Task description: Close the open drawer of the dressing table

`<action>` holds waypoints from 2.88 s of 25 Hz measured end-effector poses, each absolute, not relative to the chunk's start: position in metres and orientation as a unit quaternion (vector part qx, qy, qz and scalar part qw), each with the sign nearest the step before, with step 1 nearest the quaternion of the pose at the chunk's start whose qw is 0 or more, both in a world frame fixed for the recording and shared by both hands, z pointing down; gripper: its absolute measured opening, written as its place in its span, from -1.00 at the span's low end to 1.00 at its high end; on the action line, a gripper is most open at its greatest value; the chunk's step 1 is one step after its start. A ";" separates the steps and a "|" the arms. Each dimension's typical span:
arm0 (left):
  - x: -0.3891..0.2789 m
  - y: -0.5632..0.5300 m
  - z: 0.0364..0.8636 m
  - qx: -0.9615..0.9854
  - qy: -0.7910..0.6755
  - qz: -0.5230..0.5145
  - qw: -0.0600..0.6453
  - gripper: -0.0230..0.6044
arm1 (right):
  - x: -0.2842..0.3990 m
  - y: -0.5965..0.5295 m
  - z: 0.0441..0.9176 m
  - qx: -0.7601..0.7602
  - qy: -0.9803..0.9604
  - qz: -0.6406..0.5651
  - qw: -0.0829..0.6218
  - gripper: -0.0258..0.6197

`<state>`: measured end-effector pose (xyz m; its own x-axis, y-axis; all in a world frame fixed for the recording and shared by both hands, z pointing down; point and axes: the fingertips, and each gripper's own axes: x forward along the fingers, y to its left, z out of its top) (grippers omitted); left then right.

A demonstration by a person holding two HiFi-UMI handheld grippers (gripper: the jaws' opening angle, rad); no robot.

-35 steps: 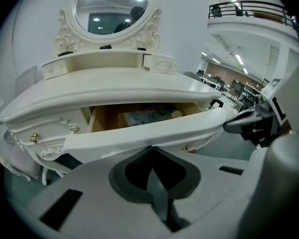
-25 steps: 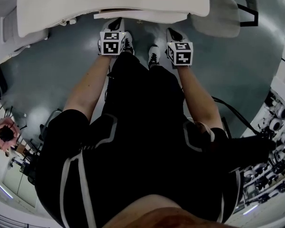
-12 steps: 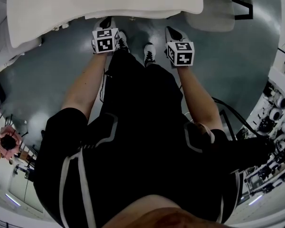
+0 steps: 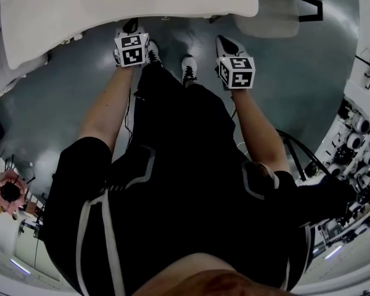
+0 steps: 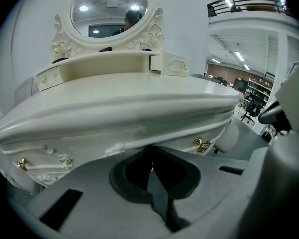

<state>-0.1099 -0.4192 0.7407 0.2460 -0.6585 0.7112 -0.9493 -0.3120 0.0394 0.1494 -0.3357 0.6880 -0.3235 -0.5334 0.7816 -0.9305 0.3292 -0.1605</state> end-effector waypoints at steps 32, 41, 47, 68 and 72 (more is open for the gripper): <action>-0.074 -0.364 0.620 0.781 -0.549 0.216 0.204 -0.91 | 0.167 -0.322 0.610 0.492 -0.791 0.280 0.232 -0.91; -0.075 -0.326 0.538 0.786 -0.567 0.162 0.183 -0.91 | 0.164 -0.322 0.560 0.455 -0.830 0.256 0.198 -0.91; -0.078 -0.306 0.484 0.780 -0.584 0.103 0.199 -0.91 | 0.178 -0.332 0.509 0.445 -0.851 0.233 0.157 -0.91; -0.108 -0.274 0.299 0.845 -0.522 0.022 0.112 -0.91 | 0.143 -0.333 0.333 0.461 -0.874 0.131 0.081 -0.91; -0.130 -0.276 0.285 0.844 -0.523 0.006 0.119 -0.91 | 0.124 -0.326 0.317 0.469 -0.872 0.123 0.075 -0.91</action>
<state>-0.1296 -0.2759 0.2852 0.4521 -0.8816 0.1355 -0.8846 -0.4238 0.1945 0.1238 -0.3257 0.3173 -0.5495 -0.7987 0.2452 -0.8353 0.5304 -0.1444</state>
